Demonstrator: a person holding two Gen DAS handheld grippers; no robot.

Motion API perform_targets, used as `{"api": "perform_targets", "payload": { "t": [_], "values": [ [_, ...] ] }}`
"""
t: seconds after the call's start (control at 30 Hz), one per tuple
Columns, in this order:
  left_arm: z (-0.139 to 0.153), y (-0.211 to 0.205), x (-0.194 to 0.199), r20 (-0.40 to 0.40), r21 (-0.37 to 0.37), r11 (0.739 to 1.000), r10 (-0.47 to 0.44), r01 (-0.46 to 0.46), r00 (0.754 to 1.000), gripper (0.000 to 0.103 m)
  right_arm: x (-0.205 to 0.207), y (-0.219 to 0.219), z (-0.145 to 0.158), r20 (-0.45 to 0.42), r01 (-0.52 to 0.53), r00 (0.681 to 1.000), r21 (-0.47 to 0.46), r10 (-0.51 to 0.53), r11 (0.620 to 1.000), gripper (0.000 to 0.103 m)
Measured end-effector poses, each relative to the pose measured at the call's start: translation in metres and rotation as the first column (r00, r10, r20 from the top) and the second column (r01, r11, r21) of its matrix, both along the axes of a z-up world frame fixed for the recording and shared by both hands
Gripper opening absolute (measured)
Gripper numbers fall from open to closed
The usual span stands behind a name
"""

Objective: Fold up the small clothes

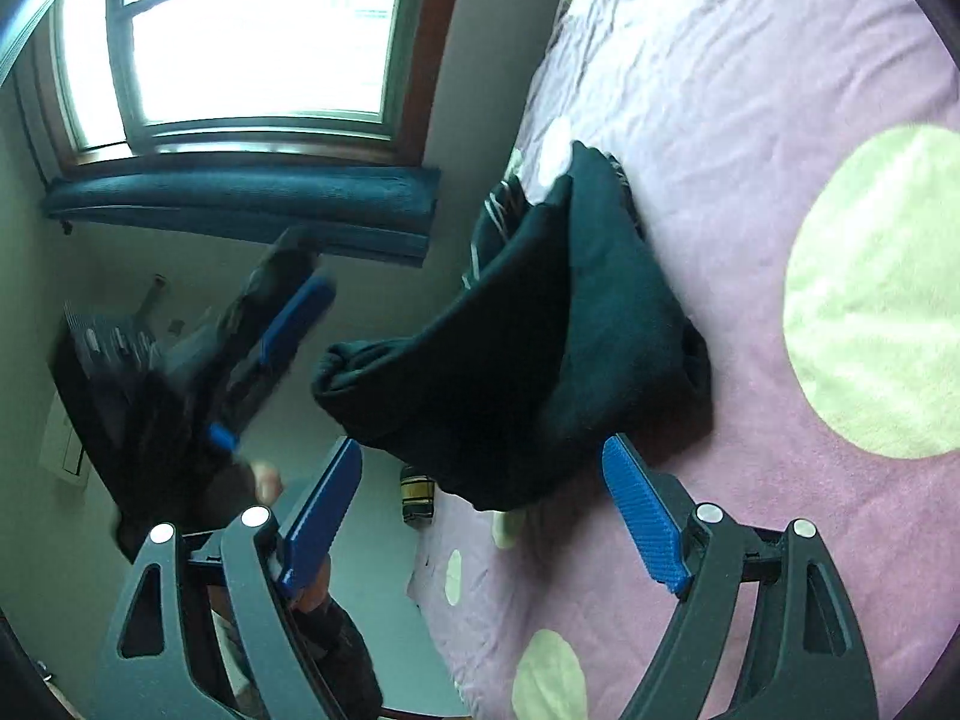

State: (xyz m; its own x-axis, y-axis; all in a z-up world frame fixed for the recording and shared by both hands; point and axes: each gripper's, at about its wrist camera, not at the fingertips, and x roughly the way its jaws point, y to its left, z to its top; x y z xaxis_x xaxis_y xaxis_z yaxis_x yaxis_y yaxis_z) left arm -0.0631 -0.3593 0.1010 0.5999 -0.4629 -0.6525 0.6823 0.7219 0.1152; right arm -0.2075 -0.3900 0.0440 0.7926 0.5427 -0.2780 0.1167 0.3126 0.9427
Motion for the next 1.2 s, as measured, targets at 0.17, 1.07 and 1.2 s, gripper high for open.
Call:
{"api": "perform_targets", "payload": {
  "t": [0.17,1.07,1.2],
  "values": [
    [0.015,0.114,-0.008,0.009,-0.185,0.977,0.107,-0.103,0.994,0.084,0.016,0.000,0.011,0.023,-0.019,1.000,0.106,0.017,0.994,0.082],
    [-0.125,0.217,0.031,0.009,-0.085,0.957,0.279,-0.277,0.960,0.096,0.209,0.071,0.119,-0.075,-0.233,0.971,-0.484,0.225,0.844,0.015],
    [-0.133,0.220,0.042,-0.050,-0.118,0.954,0.270,-0.274,0.962,0.099,0.186,0.041,0.107,0.002,-0.203,0.971,-0.528,0.241,0.824,0.015]
  ]
}}
